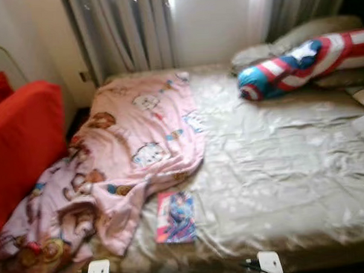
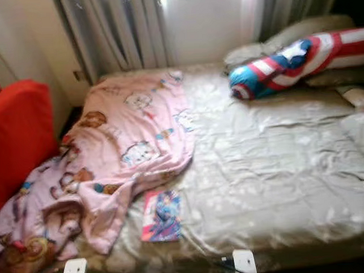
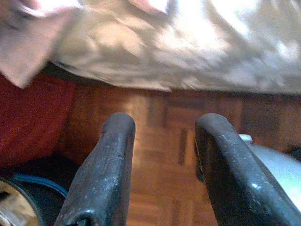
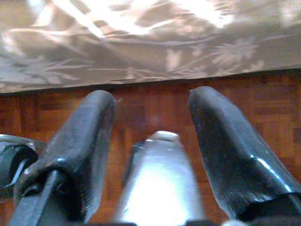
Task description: Clean up the room
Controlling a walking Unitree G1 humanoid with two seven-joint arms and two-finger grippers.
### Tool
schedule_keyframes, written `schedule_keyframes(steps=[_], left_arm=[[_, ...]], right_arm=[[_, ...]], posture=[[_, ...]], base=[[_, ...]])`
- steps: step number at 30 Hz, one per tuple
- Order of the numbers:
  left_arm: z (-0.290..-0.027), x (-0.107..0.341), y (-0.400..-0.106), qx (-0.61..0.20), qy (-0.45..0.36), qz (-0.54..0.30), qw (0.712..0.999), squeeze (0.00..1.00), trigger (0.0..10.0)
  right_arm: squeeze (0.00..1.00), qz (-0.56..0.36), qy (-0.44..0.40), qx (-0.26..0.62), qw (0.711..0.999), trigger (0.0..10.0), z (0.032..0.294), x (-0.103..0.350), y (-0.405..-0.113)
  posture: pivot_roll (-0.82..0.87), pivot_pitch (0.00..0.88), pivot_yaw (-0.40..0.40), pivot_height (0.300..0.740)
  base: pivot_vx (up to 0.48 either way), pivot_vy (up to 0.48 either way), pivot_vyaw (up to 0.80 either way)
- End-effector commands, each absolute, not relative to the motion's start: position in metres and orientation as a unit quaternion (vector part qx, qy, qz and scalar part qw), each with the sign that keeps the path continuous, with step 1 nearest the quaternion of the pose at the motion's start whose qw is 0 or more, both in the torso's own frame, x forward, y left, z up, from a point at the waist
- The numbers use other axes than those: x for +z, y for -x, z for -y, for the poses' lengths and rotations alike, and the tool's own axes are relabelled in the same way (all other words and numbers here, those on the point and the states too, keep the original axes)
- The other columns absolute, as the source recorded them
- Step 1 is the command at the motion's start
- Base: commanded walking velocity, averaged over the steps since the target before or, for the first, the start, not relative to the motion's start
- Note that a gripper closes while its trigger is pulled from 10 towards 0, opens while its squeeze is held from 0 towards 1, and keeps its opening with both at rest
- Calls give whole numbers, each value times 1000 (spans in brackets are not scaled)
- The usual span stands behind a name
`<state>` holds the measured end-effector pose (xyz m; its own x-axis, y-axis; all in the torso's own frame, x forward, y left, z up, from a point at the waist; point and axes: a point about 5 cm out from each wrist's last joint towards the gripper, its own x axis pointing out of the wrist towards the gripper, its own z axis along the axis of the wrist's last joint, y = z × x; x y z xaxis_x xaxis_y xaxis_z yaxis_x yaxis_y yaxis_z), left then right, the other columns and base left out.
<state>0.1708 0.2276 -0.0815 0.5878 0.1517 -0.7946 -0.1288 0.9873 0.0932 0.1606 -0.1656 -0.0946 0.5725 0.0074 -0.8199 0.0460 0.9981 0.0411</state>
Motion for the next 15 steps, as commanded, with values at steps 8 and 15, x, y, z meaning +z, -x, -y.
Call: schedule_keyframes(steps=[8,15], left_arm=[[-223,-84,-169,71,-17,-452,889,0,10000],[-222,-83,-170,70,-6,-444,893,0,10000]], right_arm=[[0,-469,-23,-13,883,10000,170,-96,-156],[0,-468,-23,-11,883,10000,169,-96,-157]], posture=[[-44,0,62,740],[-40,0,60,740]], base=[[0,338,0],[0,0,0]])
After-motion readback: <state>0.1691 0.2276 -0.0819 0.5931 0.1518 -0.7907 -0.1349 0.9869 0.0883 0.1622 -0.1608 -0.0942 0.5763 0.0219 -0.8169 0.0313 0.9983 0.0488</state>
